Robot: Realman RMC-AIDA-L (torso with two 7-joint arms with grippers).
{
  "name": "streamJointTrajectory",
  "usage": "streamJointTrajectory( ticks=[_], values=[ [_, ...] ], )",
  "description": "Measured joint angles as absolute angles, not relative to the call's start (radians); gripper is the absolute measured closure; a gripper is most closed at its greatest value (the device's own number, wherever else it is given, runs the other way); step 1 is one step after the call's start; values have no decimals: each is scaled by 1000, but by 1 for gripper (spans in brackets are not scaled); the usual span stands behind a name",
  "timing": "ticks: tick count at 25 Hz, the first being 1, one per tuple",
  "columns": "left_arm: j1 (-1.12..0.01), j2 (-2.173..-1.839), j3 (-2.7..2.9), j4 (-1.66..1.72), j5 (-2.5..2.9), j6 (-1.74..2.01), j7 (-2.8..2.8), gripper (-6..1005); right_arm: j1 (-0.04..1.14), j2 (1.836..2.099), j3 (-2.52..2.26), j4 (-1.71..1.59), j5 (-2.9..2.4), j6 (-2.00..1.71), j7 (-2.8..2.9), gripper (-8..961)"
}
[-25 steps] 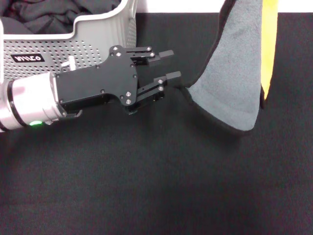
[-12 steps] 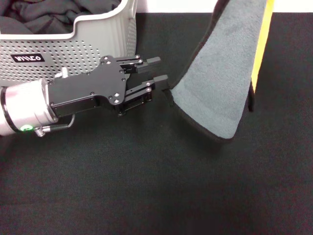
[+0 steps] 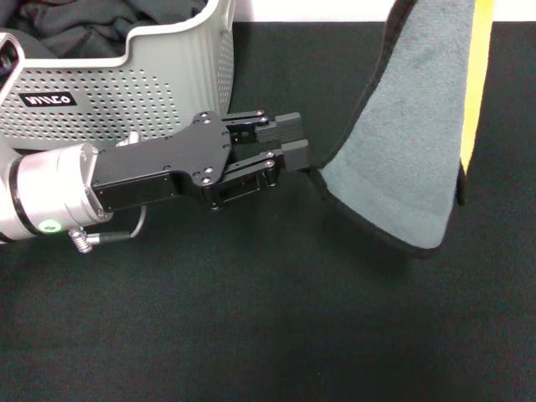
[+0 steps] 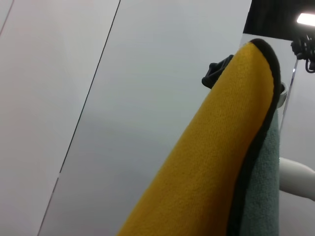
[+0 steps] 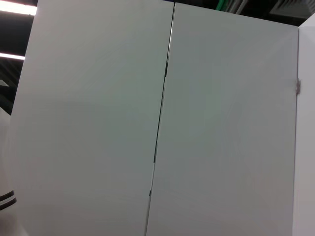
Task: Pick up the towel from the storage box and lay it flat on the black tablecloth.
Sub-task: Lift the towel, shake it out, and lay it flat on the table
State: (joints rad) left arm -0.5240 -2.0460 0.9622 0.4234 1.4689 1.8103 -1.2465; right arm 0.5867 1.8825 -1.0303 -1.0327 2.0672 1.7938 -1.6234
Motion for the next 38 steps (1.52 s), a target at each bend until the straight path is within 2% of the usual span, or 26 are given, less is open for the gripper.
streamJointTrajectory(
  ticks=[31,38],
  values=[
    [-557,-2036,1009,383,1499,1780,-1269,606,545,1885,-1039,-1051,2119,1800,-1642,946],
    [-567,-2047,1006,380,1496,1831,-1273,607,543,1885,-1039,-1039,2120,1800,-1647,946]
  ],
)
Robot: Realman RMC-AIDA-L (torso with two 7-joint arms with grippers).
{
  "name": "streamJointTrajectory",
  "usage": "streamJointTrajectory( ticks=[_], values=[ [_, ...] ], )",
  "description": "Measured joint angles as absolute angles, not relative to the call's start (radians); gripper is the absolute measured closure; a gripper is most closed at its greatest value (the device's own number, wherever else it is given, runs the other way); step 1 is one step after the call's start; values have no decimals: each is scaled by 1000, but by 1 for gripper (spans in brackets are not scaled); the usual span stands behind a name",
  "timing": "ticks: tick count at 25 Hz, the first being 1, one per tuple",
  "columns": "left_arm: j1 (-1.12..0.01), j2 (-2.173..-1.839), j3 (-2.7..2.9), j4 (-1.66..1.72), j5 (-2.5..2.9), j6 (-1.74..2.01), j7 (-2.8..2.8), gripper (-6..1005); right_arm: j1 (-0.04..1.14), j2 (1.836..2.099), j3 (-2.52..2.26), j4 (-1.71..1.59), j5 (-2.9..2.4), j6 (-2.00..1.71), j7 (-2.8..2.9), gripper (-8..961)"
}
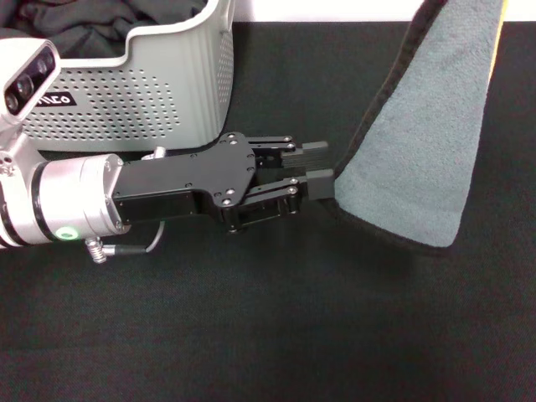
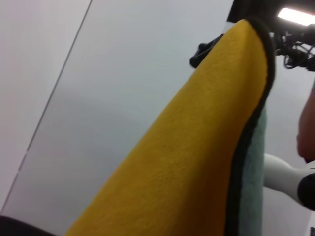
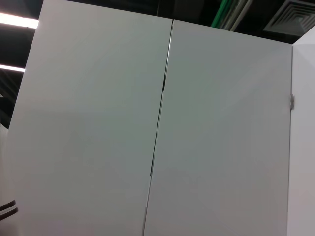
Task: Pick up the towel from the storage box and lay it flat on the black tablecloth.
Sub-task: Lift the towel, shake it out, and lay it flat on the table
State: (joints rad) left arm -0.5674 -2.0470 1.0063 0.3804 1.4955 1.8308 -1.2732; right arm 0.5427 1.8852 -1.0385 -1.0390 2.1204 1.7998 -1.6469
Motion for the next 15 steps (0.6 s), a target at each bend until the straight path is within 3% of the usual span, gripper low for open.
streamJointTrajectory(
  ticks=[15],
  values=[
    [-578,-2074,1009,380,1516,1897,-1273,616,531,1885,-1031,-1021,2120,1799,-1670,947]
  ],
)
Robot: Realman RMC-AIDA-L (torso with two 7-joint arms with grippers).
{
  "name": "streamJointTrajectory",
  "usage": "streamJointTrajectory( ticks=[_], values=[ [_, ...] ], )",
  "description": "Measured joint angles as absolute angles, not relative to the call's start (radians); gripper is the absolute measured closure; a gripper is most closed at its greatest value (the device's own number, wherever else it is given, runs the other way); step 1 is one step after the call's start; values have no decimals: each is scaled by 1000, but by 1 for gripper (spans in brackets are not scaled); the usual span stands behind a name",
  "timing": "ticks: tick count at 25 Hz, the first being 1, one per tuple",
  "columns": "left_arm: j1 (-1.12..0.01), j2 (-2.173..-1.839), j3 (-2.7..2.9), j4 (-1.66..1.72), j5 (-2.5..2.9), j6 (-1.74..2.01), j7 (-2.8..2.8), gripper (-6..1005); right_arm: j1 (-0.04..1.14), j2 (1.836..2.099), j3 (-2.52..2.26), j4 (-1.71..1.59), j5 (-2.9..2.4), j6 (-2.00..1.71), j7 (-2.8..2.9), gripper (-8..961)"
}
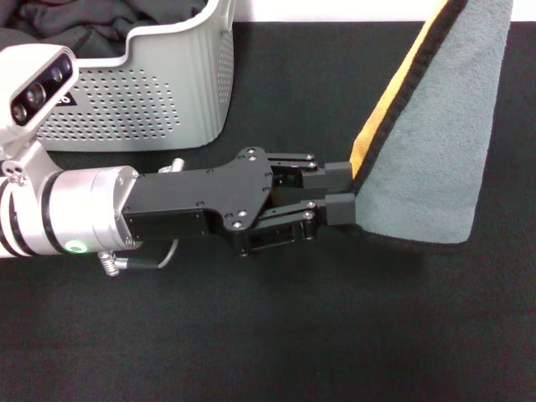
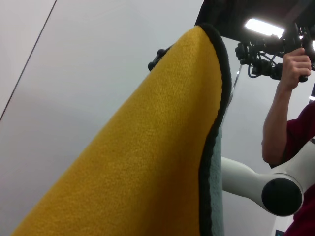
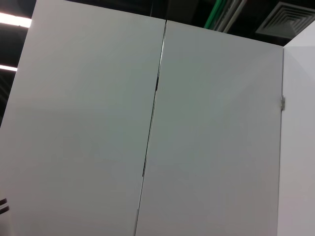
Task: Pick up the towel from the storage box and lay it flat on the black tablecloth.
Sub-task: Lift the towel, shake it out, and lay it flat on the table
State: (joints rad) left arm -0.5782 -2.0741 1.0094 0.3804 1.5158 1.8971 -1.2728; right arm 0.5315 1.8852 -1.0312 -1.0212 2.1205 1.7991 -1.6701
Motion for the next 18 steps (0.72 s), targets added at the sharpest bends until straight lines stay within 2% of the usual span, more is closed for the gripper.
streamJointTrajectory(
  ticks=[8,18],
  values=[
    [-579,-2082,1008,380,1544,1870,-1267,639,522,1889,-1028,-1024,2141,1800,-1672,946],
    [-585,-2082,1006,360,1543,1823,-1265,668,513,1881,-1033,-1032,2167,1802,-1672,946]
  ],
)
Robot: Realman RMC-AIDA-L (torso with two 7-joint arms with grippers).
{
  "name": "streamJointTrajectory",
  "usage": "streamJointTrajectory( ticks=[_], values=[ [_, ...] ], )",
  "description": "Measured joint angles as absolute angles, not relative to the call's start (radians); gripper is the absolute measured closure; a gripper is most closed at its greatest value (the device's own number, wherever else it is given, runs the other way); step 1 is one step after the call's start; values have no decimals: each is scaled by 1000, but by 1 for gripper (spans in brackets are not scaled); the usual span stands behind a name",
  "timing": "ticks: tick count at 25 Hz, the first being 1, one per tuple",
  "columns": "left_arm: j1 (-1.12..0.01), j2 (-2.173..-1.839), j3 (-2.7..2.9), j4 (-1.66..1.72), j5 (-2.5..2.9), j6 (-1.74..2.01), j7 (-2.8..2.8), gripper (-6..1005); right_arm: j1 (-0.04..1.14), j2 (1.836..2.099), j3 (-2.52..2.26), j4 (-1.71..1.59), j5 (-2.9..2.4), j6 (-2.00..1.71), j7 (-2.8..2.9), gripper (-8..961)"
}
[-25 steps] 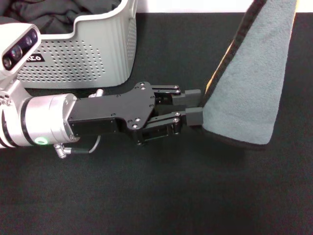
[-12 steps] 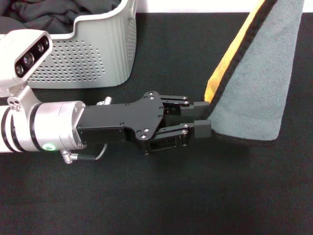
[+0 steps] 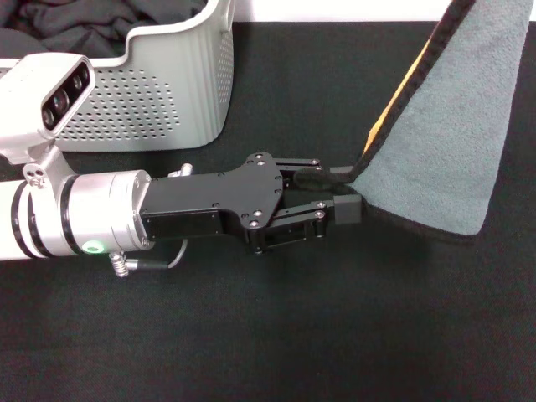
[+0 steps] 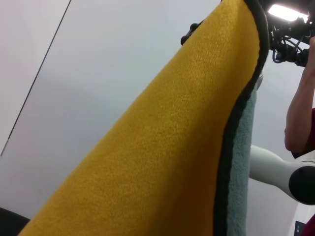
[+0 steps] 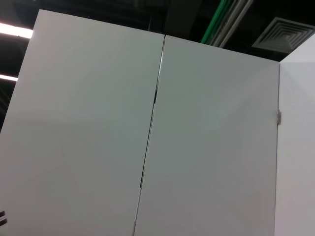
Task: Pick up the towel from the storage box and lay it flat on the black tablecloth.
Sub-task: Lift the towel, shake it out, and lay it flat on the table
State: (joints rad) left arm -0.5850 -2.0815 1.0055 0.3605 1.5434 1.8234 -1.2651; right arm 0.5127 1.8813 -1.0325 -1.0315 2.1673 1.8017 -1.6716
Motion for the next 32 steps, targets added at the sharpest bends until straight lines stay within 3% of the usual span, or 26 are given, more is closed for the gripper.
streamJointTrajectory(
  ticks=[17,32],
  values=[
    [-601,-2088,1008,347,1531,1827,-1285,698,517,1885,-1035,-1023,2162,1799,-1673,946],
    [-601,-2092,1004,332,1526,1830,-1286,929,506,1888,-1042,-998,2153,1799,-1680,946]
  ],
)
